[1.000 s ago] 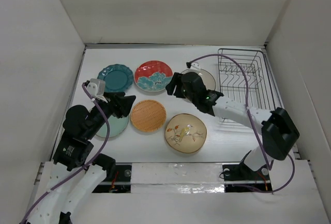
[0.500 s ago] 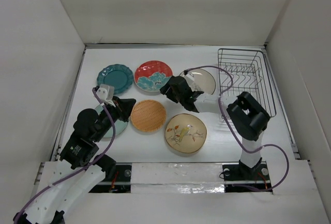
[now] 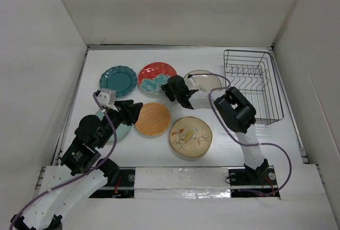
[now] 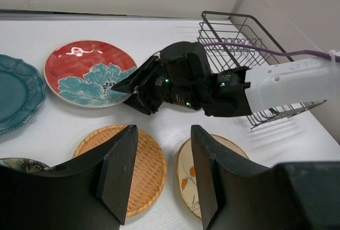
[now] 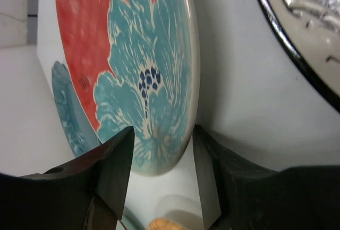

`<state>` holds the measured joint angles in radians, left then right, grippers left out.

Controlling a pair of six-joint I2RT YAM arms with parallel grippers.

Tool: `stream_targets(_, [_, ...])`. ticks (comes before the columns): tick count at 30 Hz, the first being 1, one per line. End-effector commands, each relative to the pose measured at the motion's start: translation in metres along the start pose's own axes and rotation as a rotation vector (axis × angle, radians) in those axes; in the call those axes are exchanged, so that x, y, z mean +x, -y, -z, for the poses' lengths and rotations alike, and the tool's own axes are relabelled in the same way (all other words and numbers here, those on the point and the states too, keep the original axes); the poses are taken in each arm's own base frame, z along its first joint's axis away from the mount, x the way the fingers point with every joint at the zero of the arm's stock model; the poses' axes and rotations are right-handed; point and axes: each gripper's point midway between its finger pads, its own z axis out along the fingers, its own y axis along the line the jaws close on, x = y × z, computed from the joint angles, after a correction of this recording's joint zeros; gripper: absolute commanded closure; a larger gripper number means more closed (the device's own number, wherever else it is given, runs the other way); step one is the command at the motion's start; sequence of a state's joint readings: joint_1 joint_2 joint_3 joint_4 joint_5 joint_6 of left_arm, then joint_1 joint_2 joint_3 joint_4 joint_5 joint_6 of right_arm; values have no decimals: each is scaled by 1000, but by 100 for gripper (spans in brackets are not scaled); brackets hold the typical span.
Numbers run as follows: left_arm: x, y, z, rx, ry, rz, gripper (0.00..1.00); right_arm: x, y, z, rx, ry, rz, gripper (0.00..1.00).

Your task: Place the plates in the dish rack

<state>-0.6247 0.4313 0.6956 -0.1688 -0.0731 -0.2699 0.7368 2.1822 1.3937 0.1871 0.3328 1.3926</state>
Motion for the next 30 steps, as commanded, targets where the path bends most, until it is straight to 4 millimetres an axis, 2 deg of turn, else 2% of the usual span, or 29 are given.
stream_targets(1, [-11,4,0,13,50,-3,58,-7,-4,-14,-8,27,-121,50])
stream_targets(3, [-12,4,1,9,53,-2,58,-7,1,-23,-3,20,-140,54])
stream_targets(5, [-13,2,1,1,59,0,57,-5,-1,-25,-12,13,-154,63])
stream_targets(6, [-13,1,1,-3,59,0,57,-6,-2,-26,-17,20,-151,77])
stream_targets(10, [-13,0,0,-8,63,-3,56,-13,-7,-20,-31,44,-141,99])
stream_targets(13, [-14,0,0,-13,65,-6,56,-15,-16,-12,-72,62,-119,100])
stream_targets(14, [-14,-1,0,-16,66,-6,56,-17,-29,-3,-102,70,-112,100])
stream_targets(17, [-15,-2,0,-19,72,-3,55,-34,-50,11,-154,131,-35,100])
stream_targets(18, [-14,-2,0,-19,70,-3,55,-37,-68,25,-199,142,-22,100])
stream_targets(20, [-14,-2,0,-19,72,-6,54,-49,-85,40,-257,177,31,100])
stream_targets(21, [-15,-2,0,-21,74,-4,54,-60,-109,59,-324,204,32,100])
stream_targets(24, [-15,-3,0,-26,74,-4,54,-85,-129,84,-374,278,108,100])
stream_targets(25, [-15,-3,0,-24,75,-4,53,-101,-143,102,-405,318,140,100])
stream_targets(27, [-17,-1,2,-15,82,-5,53,-111,-153,122,-436,345,164,100])
stream_targets(28, [-17,-1,2,-13,83,-3,53,-127,-165,141,-465,380,184,100])
stream_targets(30, [-19,0,4,-6,91,-4,53,-141,-162,156,-457,415,210,100])
